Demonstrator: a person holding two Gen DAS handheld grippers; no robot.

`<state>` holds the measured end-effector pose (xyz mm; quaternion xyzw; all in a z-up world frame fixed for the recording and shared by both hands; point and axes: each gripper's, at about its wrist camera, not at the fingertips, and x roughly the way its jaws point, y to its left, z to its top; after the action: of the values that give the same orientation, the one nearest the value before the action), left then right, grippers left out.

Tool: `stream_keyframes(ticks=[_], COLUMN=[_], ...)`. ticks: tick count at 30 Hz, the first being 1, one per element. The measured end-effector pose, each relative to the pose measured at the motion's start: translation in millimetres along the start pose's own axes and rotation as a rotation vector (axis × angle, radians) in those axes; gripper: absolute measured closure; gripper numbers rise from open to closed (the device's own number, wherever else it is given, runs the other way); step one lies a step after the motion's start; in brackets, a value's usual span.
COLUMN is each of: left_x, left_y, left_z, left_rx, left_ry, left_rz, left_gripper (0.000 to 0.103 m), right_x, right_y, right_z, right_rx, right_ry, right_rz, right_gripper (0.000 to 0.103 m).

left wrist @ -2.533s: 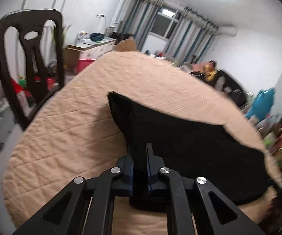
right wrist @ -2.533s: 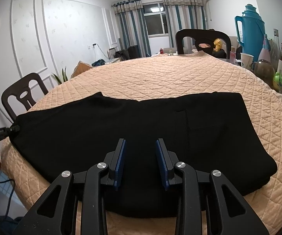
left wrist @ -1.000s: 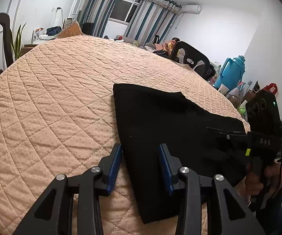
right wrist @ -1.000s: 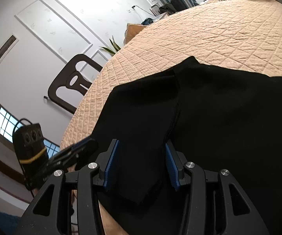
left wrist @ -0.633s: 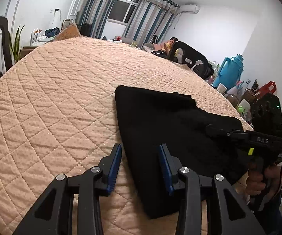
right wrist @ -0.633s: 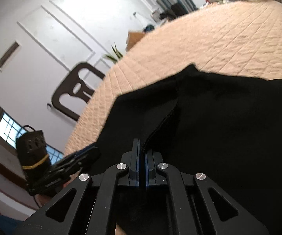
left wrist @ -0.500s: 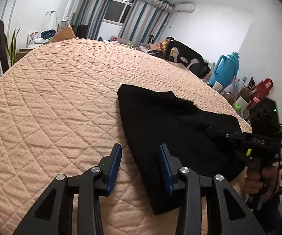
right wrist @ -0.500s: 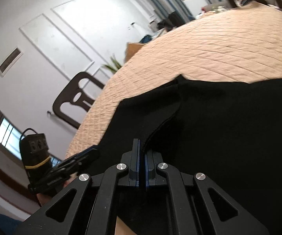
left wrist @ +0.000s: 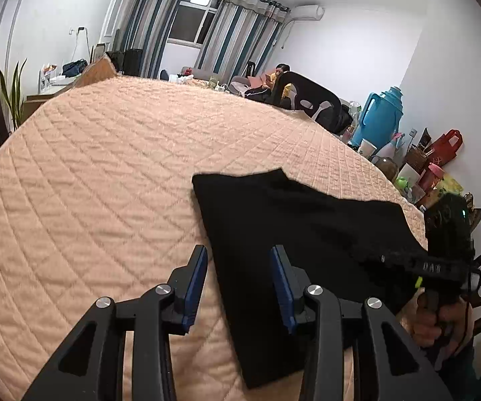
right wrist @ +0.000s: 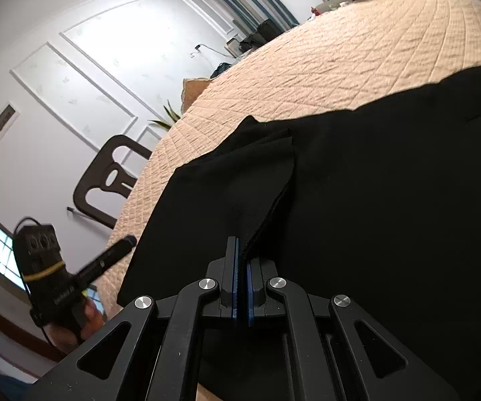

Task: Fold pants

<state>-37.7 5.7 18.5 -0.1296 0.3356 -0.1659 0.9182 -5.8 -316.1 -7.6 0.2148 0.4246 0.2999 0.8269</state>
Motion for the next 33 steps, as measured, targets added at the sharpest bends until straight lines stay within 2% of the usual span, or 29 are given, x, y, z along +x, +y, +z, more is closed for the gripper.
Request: stream_keyframes(ticks=[4,7,9,10,15,18,22,26,27,29,33], left_x=[7.6,26.1,37.4,32.1,21.5,21.1,42.6,88.9,87.4,83.5,61.5], left_y=[-4.7,-7.8,-6.1,-7.4,-11.7,-13.8,-18.9,-6.7,-8.3,-13.4,-23.8], left_z=[9.9,4.4,-4.3,-5.8,-8.5,6.3,38.7,47.2,47.0,43.9,28.4], left_rx=[0.004,0.001,-0.012,-0.001,0.026,0.037,0.081,0.065,0.082,0.101,0.152], left_ry=[0.001,0.072,0.120,0.096,0.112,0.102,0.079,0.183,0.155,0.159,0.133], left_rz=[-0.046,-0.097,-0.089,-0.086,-0.066,-0.053,-0.023,0.046,0.044,0.064,0.083], left_gripper=[0.061,0.061,0.062,0.062,0.062,0.062,0.061,0.062,0.062,0.062,0.062], right_x=[-0.3,0.1,-2.2,-4.0,-24.2,-31.4,-7.2,34.8,41.3,37.6,19.6], right_y=[-4.9,-3.2,-5.1,-6.0,-0.8,8.4,15.0,0.9,-4.8,-9.7,-2.6], right_z=[-1.4,-1.7,-1.6,-1.6,0.1,12.7,36.2,53.7,55.4,56.7,40.9], right_rx=[0.013,0.001,0.005,0.008,-0.037,-0.068,-0.094,-0.041,-0.013,0.016,-0.050], right_ry=[0.000,0.005,0.007,0.003,-0.065,-0.105,-0.064,0.048,0.064,0.050,0.022], right_rz=[0.003,-0.005,0.001,0.001,-0.059,-0.043,-0.063,-0.129,-0.131,-0.115,-0.141], right_gripper=[0.100,0.100,0.100,0.100,0.098,0.098,0.098,0.098,0.098,0.098,0.098])
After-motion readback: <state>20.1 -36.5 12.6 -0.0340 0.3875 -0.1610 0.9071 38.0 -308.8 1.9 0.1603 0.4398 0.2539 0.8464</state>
